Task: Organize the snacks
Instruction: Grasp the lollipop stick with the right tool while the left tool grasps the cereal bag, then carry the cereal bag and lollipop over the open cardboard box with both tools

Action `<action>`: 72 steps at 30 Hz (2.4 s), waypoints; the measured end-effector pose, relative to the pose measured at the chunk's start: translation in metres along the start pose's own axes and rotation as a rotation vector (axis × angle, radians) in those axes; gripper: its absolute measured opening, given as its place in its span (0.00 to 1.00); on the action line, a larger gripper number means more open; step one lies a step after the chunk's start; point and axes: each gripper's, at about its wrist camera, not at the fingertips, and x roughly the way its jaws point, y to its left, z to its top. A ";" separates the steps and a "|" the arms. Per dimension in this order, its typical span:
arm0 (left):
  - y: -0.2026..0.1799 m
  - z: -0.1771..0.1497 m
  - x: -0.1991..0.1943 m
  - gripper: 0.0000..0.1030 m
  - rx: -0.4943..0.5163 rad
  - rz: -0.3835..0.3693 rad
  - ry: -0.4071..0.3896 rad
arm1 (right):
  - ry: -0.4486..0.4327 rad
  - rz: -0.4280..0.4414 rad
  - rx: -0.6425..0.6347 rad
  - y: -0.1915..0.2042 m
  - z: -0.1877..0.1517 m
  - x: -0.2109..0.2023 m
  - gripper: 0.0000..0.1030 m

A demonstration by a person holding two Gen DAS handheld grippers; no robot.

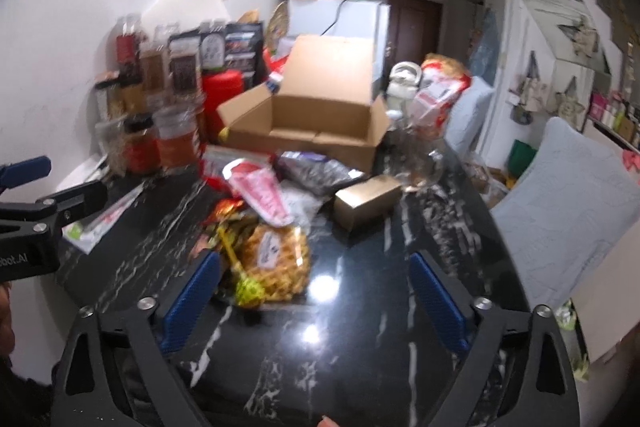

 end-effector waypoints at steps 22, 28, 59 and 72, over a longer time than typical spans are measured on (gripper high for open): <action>0.016 -0.015 0.051 1.00 -0.065 -0.124 0.130 | 0.204 0.190 -0.075 0.030 -0.036 0.087 0.31; 0.004 -0.004 0.062 1.00 -0.044 -0.212 0.142 | 0.185 0.213 -0.036 0.016 -0.034 0.086 0.25; -0.048 -0.005 0.157 0.50 -0.052 -0.470 0.365 | 0.244 0.169 0.115 -0.052 -0.027 0.112 0.25; -0.031 0.013 0.125 0.46 -0.043 -0.483 0.307 | 0.213 0.171 0.119 -0.053 -0.014 0.102 0.25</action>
